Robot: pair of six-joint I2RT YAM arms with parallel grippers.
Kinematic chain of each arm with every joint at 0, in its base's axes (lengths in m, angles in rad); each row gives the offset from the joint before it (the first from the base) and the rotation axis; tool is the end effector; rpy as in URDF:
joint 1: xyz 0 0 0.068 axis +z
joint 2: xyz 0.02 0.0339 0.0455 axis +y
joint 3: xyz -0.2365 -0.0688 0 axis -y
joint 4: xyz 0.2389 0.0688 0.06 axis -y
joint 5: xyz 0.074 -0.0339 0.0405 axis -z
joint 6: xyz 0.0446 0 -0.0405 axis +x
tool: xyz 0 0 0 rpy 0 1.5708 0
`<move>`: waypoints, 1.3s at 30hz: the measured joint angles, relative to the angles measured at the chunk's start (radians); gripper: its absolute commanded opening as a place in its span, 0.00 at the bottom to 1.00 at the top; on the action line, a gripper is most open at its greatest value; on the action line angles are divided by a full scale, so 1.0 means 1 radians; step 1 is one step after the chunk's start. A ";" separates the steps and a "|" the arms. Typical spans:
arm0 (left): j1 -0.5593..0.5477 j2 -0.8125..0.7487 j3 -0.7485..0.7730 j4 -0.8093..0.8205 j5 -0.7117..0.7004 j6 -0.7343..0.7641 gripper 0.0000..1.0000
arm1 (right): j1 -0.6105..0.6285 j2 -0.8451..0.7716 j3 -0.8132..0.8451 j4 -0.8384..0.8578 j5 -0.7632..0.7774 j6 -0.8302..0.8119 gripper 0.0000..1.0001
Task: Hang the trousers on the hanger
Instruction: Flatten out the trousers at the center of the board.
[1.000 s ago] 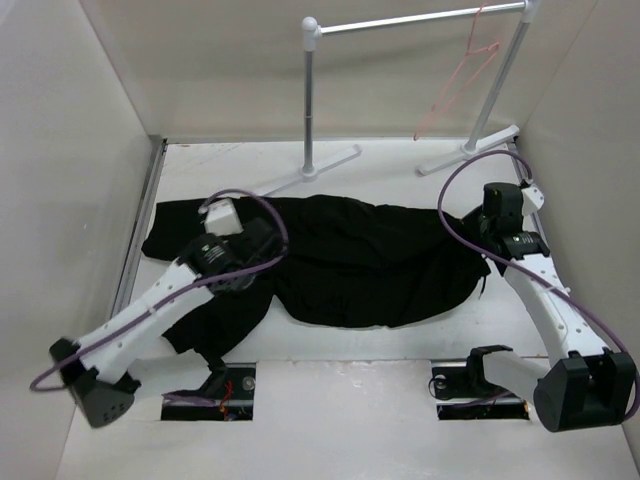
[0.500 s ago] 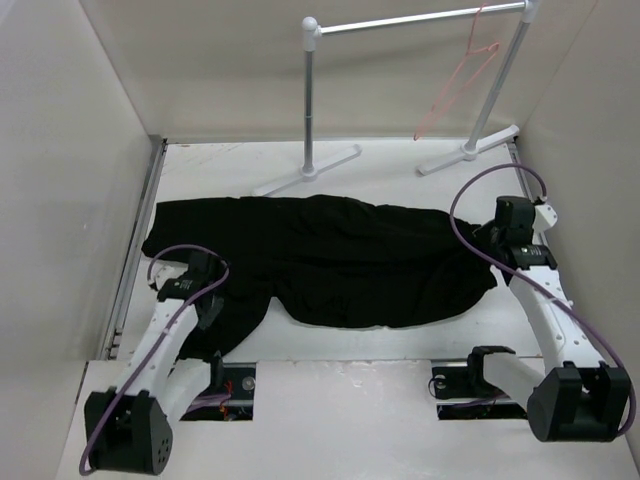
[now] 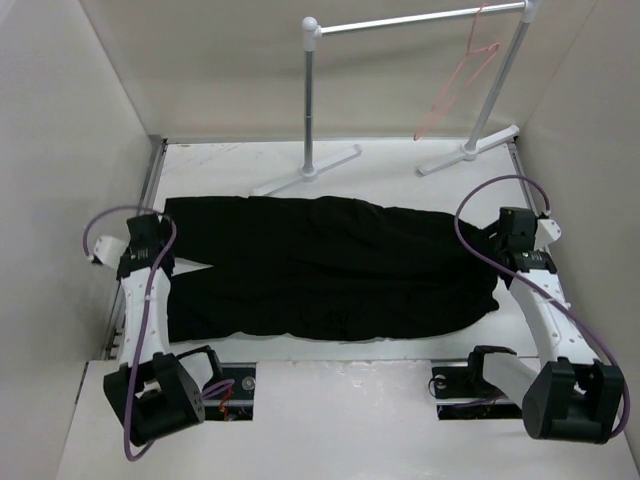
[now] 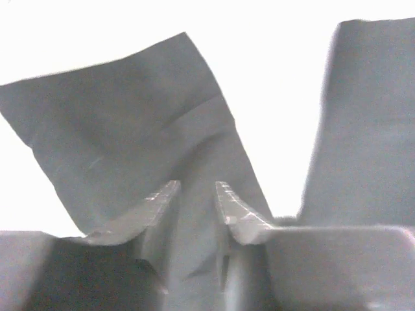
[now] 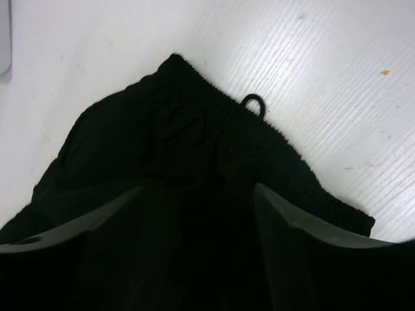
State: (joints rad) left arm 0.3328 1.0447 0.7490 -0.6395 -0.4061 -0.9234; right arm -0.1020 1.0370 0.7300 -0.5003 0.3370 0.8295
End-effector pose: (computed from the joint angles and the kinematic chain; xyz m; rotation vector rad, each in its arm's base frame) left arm 0.1979 0.0871 0.2133 -1.5493 1.8554 0.2442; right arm 0.2231 -0.0377 0.2182 1.1814 1.9982 -0.0374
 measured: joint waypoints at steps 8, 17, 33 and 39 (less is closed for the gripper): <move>-0.352 -0.075 0.166 0.080 -0.070 0.066 0.47 | 0.147 -0.222 0.021 -0.123 0.013 -0.040 0.17; -1.056 0.216 0.196 0.216 -0.055 0.021 0.43 | 0.402 -0.354 -0.128 -0.331 -0.061 0.113 0.43; -1.177 0.425 -0.039 0.442 0.035 -0.111 0.43 | 0.780 0.076 -0.184 -0.269 -0.127 0.376 0.38; -0.937 0.242 -0.179 0.462 0.056 -0.114 0.50 | 0.862 0.060 0.059 -0.338 -0.112 0.279 0.75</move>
State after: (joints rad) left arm -0.6044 1.2869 0.5701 -0.1772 -0.3496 -1.0378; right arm 0.7601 1.0973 0.7891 -0.8383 0.2249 1.1088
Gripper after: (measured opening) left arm 0.470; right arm 0.700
